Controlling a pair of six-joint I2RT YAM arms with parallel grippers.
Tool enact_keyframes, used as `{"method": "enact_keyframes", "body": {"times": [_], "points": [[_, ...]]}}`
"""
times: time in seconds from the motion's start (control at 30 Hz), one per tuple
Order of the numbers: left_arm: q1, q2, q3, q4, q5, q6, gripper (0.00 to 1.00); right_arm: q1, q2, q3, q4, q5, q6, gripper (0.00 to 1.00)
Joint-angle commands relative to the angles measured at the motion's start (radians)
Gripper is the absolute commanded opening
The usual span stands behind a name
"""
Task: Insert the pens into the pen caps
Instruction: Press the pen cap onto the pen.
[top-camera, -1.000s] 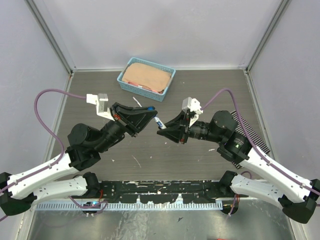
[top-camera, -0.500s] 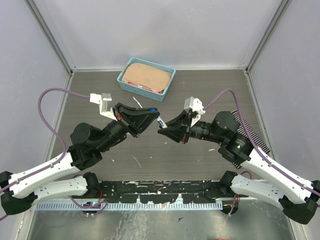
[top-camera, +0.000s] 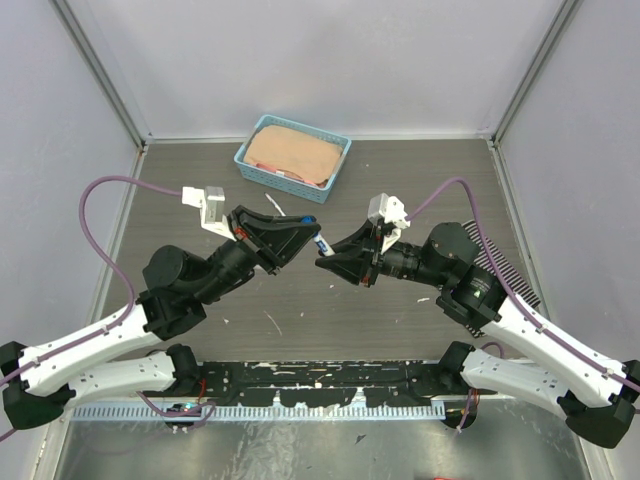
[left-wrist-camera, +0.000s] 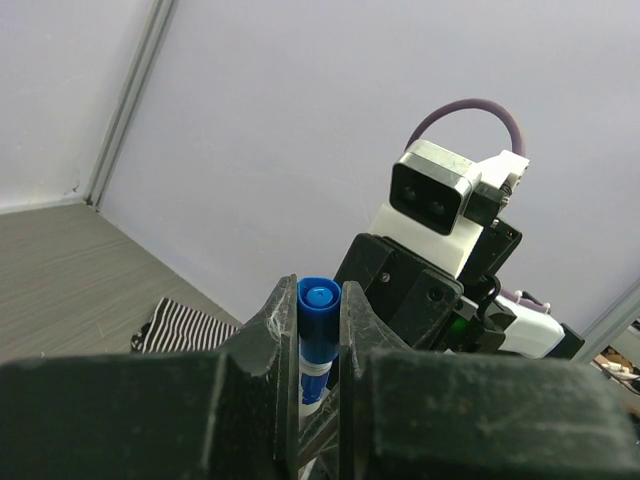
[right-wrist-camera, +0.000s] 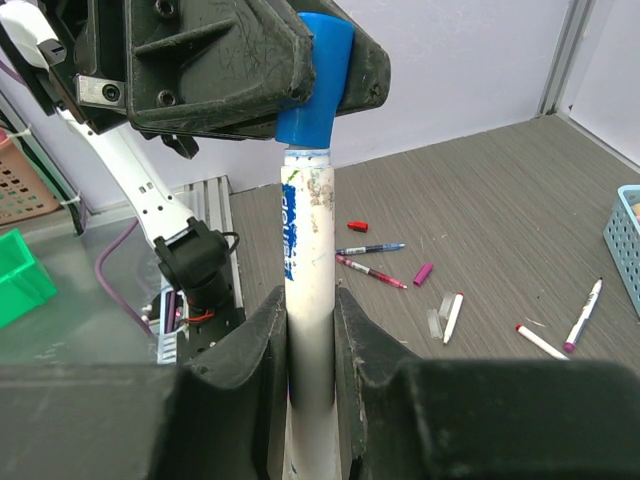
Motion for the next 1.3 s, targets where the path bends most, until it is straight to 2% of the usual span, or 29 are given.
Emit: {"method": "enact_keyframes", "body": {"times": [0.0,0.33,0.8,1.27], "points": [[-0.006,0.003,-0.025,0.034,0.024,-0.03,0.0,-0.001,-0.011,0.06,0.07,0.05,-0.005,0.0],[-0.005,0.038,-0.029,0.056,0.061,-0.092,0.0,-0.001,0.015,0.111,0.069,0.096,-0.057,0.0],[-0.005,0.074,0.01,-0.09,0.127,-0.069,0.0,-0.001,0.077,0.295,0.005,0.124,-0.148,0.0],[-0.025,0.1,0.0,-0.157,0.114,-0.032,0.0,0.0,0.086,0.357,0.006,0.164,-0.148,0.0]]}}
